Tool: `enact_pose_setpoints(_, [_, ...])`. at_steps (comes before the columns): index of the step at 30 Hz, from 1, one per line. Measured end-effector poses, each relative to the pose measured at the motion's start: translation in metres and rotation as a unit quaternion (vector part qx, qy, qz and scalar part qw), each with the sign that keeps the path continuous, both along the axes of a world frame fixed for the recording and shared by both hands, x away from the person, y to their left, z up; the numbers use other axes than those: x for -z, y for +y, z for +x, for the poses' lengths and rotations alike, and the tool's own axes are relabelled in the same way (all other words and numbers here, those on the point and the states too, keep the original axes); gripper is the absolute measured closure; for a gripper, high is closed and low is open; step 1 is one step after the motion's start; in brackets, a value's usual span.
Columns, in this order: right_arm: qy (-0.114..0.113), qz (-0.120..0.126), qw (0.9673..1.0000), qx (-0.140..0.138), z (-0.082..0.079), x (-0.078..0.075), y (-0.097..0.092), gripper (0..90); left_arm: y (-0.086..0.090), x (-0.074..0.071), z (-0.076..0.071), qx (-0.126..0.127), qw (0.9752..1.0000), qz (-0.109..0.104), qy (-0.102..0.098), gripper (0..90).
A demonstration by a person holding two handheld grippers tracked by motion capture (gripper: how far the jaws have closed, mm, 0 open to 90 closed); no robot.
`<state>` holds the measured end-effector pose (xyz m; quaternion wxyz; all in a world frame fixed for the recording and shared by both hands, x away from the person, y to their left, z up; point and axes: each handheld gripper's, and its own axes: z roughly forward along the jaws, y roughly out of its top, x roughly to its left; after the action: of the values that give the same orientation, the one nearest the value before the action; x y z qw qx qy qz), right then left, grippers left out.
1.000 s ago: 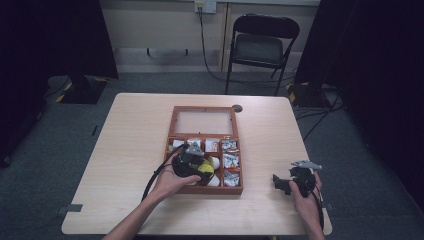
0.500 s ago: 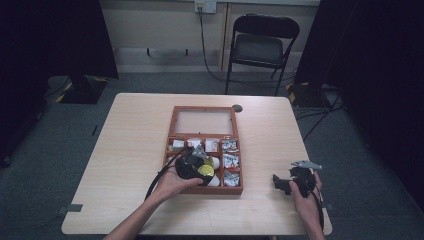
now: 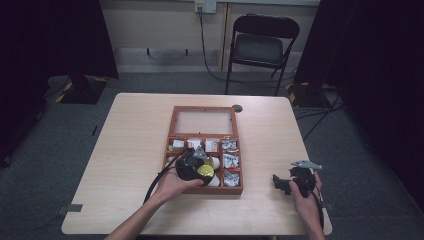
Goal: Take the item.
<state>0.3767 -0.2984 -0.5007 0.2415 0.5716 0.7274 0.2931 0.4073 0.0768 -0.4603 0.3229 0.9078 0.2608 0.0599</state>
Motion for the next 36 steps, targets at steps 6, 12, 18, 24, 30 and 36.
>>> enact_pose_setpoints(6, [0.000,0.000,1.0000,0.000,0.000,0.000,0.000,0.0,0.004,0.000,0.001,0.006,0.9999,-0.007,0.009,37.9])
enact_pose_setpoints(12, [0.000,0.000,1.0000,0.000,0.000,0.000,0.000,0.0,0.005,-0.001,0.001,0.010,0.9997,-0.019,0.015,37.9])
enact_pose_setpoints(18, [0.000,0.000,1.0000,0.000,0.000,0.000,0.000,0.0,0.008,-0.003,0.002,0.005,0.9995,-0.027,0.012,38.0])
enact_pose_setpoints(24, [0.000,0.000,1.0000,0.000,0.000,0.000,0.000,0.0,0.008,-0.005,0.001,0.004,0.9994,-0.034,0.007,38.0])
enact_pose_setpoints(30, [0.000,0.000,1.0000,0.000,0.000,0.000,0.000,0.0,0.010,-0.008,0.001,0.004,0.9993,-0.036,0.003,38.0])
enact_pose_setpoints(36, [0.000,0.000,1.0000,0.000,0.000,0.000,0.000,0.0,0.011,-0.012,-0.001,0.004,0.9990,-0.045,-0.003,38.0])
